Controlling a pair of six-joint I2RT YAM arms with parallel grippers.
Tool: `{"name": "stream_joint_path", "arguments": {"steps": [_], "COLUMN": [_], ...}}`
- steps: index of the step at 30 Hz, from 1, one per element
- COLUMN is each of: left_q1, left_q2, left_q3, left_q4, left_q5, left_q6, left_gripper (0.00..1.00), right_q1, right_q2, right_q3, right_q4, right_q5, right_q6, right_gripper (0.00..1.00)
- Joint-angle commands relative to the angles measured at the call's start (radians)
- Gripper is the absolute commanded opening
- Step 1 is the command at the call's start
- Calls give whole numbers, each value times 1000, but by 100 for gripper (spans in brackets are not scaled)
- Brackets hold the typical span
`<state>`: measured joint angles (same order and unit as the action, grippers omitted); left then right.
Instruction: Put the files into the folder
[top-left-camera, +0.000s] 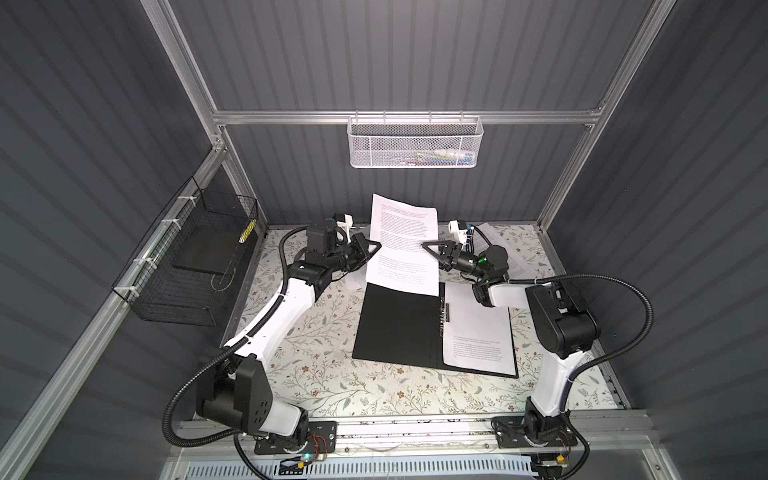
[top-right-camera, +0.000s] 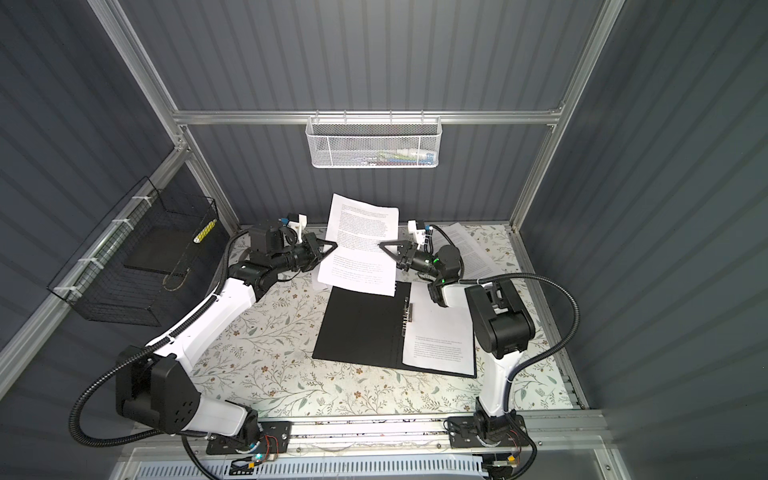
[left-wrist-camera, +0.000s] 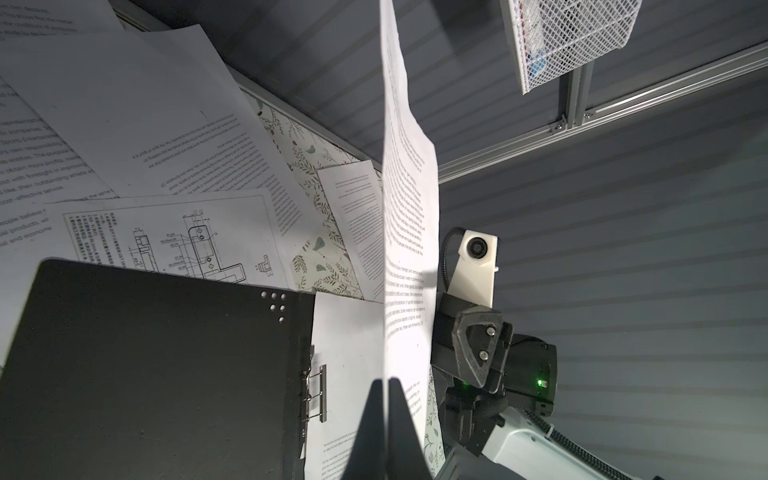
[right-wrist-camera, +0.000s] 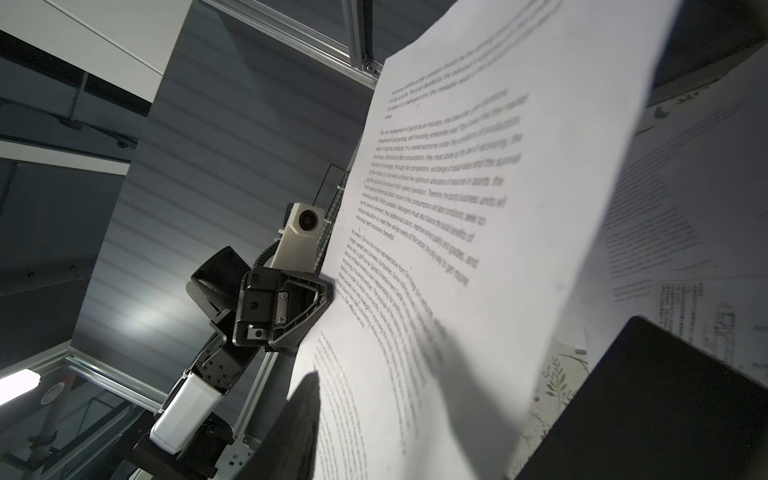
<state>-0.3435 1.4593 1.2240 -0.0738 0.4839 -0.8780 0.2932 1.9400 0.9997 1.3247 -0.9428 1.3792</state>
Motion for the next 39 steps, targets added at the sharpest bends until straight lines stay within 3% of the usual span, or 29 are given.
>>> {"name": "stream_joint_path", "arguments": {"steps": [1, 9, 10, 13, 15, 16, 19, 23, 29, 34, 39], "left_q1": [11, 24, 25, 24, 24, 23, 23, 22, -29, -116, -138], "left_q2": [-27, -52, -56, -61, -62, -57, -41, -33, -28, -18, -15], "left_q3": [-21, -32, -28, -22, -27, -33, -58, -108, -151, -202, -289], "left_q4": [-17, -81, -93, -172, -200, -214, -261, -265, -272, -239, -114], "left_q5": [16, -12, -18, -44, -52, -51, -73, -80, -110, -206, -189], "left_q6": [33, 93, 111, 182, 224, 242, 290, 319, 354, 376, 369], "left_gripper": [0, 3, 9, 46, 64, 67, 70, 71, 71, 71, 71], "right_q1": [-1, -2, -5, -26, -51, -63, -110, -176, -262, -311, -339], "right_q2": [-13, -52, -71, -133, -193, -220, -326, -470, -639, -682, -662], "right_q3": [-16, -18, -21, -46, -67, -76, -110, -138, -171, -166, -144], "right_q4": [-30, -158, -191, -289, -385, -446, -666, -1096, -1618, -1850, -1943], "right_q5": [-7, -5, -8, -16, -34, -44, -62, -53, 123, 269, 414], "right_q6": [-38, -104, -122, -165, -202, -225, -325, -529, -807, -948, -1030], "right_gripper": [35, 5, 0, 0, 0, 0, 0, 0, 0, 0, 0]}}
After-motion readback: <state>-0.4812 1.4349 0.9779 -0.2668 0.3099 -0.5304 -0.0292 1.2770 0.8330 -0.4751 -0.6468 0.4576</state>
